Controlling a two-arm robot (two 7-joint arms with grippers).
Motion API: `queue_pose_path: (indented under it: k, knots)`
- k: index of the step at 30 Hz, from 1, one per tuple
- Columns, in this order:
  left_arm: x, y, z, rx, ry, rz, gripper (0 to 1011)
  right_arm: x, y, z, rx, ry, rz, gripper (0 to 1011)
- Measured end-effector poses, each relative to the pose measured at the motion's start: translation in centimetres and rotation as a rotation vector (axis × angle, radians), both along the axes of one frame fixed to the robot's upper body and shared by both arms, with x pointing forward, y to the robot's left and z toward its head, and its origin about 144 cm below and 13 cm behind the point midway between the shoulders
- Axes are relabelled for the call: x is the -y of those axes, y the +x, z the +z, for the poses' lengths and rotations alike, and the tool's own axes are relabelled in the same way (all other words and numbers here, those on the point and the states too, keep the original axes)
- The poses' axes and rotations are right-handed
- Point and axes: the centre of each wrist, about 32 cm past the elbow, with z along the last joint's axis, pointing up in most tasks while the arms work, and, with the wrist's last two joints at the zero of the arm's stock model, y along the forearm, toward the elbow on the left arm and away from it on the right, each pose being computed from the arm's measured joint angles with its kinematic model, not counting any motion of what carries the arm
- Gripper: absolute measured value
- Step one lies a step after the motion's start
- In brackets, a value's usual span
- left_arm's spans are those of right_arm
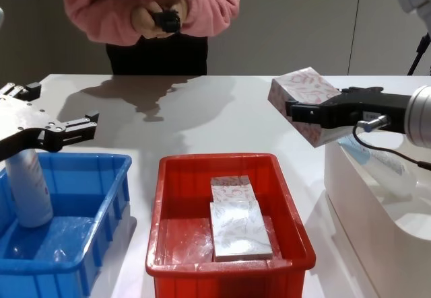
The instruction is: Bimanual collaborative sorting of washing and personal care products
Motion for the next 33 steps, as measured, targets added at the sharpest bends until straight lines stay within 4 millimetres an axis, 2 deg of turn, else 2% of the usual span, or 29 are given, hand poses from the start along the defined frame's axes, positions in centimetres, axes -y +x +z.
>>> queue_pose_path:
  k: [33]
  knots:
    - [0.0,0.0,0.0,0.000,0.000,0.000,1001,5.8,-4.0,-0.3,-0.008,-0.029,-0.162,788]
